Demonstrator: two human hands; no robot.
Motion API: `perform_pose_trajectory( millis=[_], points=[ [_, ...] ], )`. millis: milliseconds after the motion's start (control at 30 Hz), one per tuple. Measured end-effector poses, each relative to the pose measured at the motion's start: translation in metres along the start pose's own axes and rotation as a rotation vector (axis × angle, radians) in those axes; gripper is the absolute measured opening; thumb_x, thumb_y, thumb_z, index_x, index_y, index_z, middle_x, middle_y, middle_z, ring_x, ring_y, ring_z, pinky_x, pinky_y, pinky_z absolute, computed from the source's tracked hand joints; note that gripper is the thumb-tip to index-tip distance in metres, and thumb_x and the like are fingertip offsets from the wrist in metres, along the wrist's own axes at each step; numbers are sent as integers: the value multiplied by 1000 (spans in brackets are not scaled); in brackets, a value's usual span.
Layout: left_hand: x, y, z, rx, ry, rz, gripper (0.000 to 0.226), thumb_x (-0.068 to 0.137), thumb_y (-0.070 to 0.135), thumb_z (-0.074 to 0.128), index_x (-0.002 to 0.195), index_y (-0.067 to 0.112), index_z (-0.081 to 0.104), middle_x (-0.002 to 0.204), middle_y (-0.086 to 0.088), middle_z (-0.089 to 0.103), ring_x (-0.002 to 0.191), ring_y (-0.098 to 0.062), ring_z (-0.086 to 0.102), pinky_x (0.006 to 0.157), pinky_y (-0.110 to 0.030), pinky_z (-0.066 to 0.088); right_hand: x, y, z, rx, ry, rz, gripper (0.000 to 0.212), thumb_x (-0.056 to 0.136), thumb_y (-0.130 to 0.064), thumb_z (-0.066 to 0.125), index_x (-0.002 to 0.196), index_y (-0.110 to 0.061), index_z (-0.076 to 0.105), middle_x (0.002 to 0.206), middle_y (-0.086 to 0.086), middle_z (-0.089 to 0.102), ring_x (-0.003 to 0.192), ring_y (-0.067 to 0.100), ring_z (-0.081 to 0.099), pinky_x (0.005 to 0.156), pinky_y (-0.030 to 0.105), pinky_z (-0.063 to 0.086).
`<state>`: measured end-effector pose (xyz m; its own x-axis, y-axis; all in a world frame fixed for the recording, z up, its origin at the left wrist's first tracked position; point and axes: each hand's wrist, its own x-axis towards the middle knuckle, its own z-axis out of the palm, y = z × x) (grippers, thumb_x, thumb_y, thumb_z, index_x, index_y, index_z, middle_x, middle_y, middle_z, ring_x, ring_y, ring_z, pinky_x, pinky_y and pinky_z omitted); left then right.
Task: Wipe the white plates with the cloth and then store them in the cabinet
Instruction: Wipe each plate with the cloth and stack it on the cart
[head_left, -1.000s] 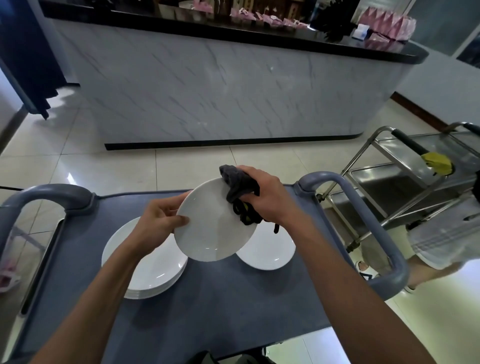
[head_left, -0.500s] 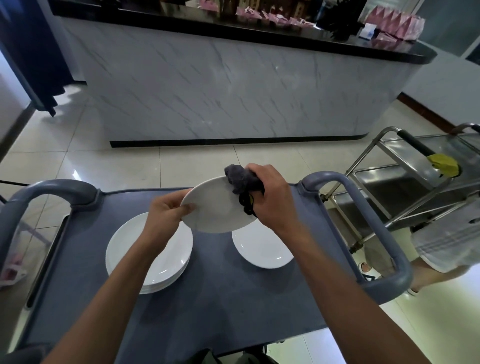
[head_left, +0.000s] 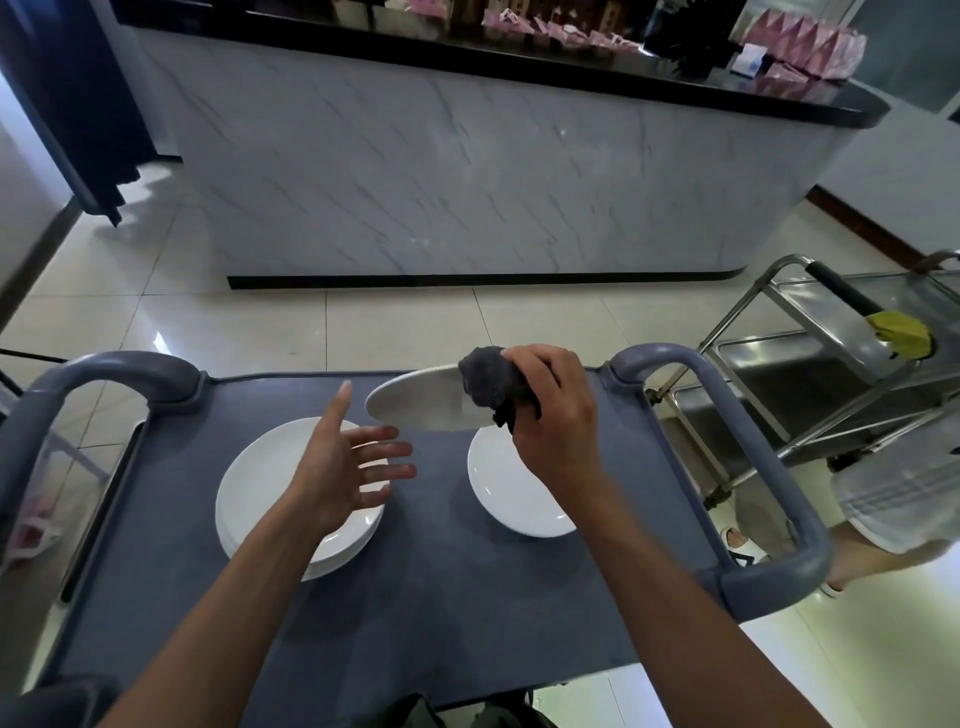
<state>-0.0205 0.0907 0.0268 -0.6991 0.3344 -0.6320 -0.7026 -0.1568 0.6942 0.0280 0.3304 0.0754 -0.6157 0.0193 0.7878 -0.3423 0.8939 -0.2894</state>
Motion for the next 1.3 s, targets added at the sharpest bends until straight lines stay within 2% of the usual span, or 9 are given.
perform_pose_trajectory(
  millis=[133,267,400,467,567,700,967,1100,1300],
  points=[
    [1,5,14,-42,-40,-11,78,81,80,52,114,10,63,110,-12,76,91,-35,75,63,-32,45,-6,-4,1,-12,-19,-59,43,82,6,53,119,-14,61,107,17,64,96,33,59,79,47,49],
    [3,3,17,-256,-86,-76,49,86,50,66,113,10,61,115,-12,74,91,-35,75,59,-29,47,-12,-5,0,-7,-74,-89,42,81,5,55,118,-13,63,108,18,64,98,35,59,81,49,48],
    [5,1,21,-476,-143,-50,38,91,21,60,121,-1,57,117,-22,71,101,-41,72,51,-25,52,-22,-3,-7,-13,-141,-133,40,81,7,57,116,-10,68,110,15,63,100,34,59,83,48,46],
    [6,1,23,-587,-156,-51,38,88,10,57,121,-8,55,114,-26,70,100,-40,72,64,-19,54,-24,-2,-9,-10,-171,-159,43,81,9,59,118,-13,66,111,13,63,101,34,58,85,47,45],
    [10,4,23,-658,-109,-22,29,94,4,51,118,-11,56,116,-24,69,96,-34,74,78,-25,60,-26,0,-13,-2,-201,-190,51,77,13,62,119,-15,63,110,14,63,101,34,57,89,47,45],
    [14,4,23,-583,-85,60,23,100,2,45,115,-12,56,104,-19,74,84,-26,76,62,-30,61,-29,7,-21,-22,-247,-142,55,69,19,66,116,-8,73,110,15,64,102,36,59,89,49,45],
    [23,-3,27,-438,-4,275,35,100,-8,44,131,6,51,130,-17,64,114,-36,65,72,-44,63,-22,6,-21,129,-369,241,50,88,0,56,135,-15,60,130,4,55,111,31,54,89,48,50],
    [19,-9,33,-321,-3,328,42,99,-5,51,137,11,51,126,-15,65,105,-33,68,70,-46,61,-9,-2,-7,151,-375,323,52,87,5,58,134,-18,58,127,1,54,116,25,52,98,40,46],
    [12,-17,42,-95,1,444,32,97,2,59,124,21,62,107,-5,76,90,-24,72,65,-39,59,5,-18,13,157,-307,375,50,85,6,62,130,-16,59,122,2,56,112,23,53,98,37,46]
  ],
)
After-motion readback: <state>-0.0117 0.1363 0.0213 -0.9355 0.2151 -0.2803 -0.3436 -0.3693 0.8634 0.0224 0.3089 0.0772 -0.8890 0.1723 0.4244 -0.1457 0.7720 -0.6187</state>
